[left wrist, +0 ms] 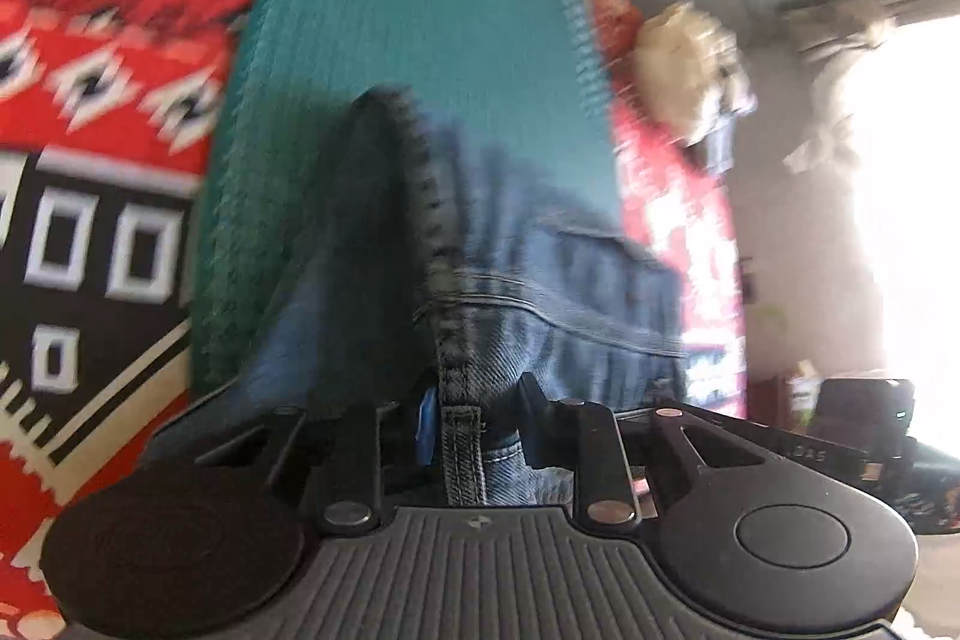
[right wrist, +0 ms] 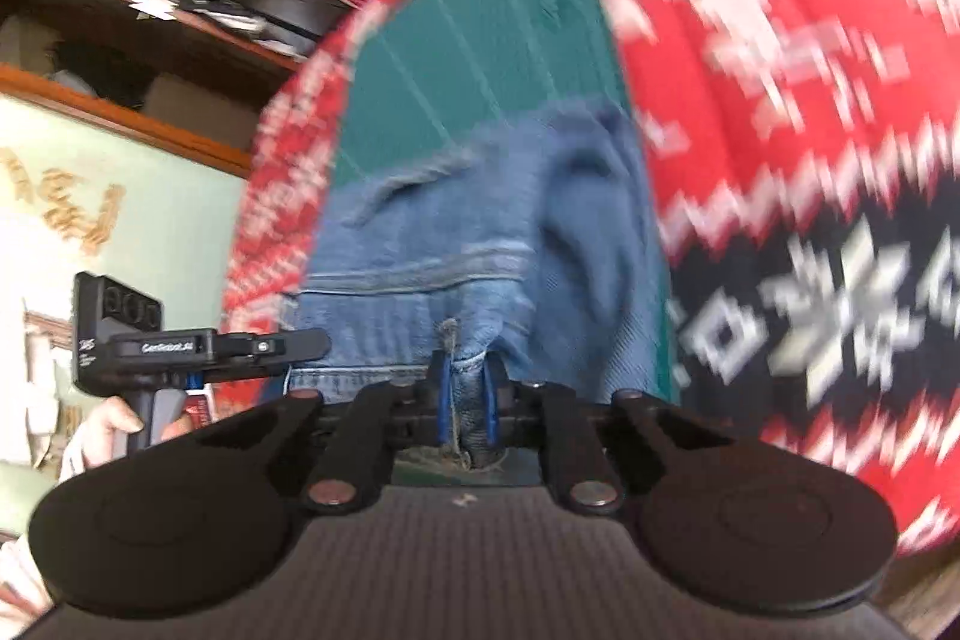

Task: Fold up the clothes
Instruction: 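Lower the folded waistband onto the shorts and open both tools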

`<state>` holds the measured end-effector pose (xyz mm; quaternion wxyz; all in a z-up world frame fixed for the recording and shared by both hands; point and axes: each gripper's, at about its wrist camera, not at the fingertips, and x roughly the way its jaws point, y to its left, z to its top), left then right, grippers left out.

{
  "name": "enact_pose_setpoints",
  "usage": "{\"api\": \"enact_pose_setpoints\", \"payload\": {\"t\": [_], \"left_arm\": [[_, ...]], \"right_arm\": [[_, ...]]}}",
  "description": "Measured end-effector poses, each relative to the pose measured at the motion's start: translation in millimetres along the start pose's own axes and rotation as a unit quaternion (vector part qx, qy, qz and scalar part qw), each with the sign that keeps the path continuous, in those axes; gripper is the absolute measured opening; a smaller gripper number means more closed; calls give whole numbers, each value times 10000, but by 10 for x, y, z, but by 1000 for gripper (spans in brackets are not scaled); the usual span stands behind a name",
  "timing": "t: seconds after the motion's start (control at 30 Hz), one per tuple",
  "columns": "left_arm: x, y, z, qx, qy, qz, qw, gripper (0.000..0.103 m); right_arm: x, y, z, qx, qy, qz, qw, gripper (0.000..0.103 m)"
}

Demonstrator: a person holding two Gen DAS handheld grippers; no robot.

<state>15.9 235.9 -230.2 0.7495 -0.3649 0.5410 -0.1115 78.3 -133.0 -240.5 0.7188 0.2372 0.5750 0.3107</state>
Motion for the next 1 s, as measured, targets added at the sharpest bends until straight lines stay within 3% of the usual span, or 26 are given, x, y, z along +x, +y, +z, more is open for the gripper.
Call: {"api": "enact_pose_setpoints", "payload": {"t": [0.2,0.33,0.47,0.63,0.7,0.8,0.87,0.9,1.0], "left_arm": [[-154,-112,-27,441,-260,301,9982,32],[-268,-199,-40,747,-443,499,9950,31],[-474,-329,-12,1162,-837,791,9865,31],[-504,-513,186,1414,-1532,405,9772,31],[-376,-585,259,1594,-1654,362,9726,19],[-126,-601,338,1698,-1633,405,9710,15],[19,-552,345,1749,-1531,535,9711,12],[87,-531,332,1833,-1500,728,9688,7],[164,-455,261,2100,-1537,1019,9601,3]], "right_arm": [[-52,-8,-70,-127,-171,-6,9998,17],[-300,124,-37,-577,-424,-375,9967,21],[-527,376,62,-1244,-976,-706,9849,21],[-387,690,196,-1811,-1543,-892,9672,21],[-208,789,245,-2014,-1631,-1108,9595,20],[-2,810,237,-2238,-1654,-1184,9532,19],[126,735,208,-2314,-1480,-1328,9523,16],[195,694,189,-2368,-1394,-1430,9508,11],[229,586,117,-2465,-1413,-1359,9491,10]]}}
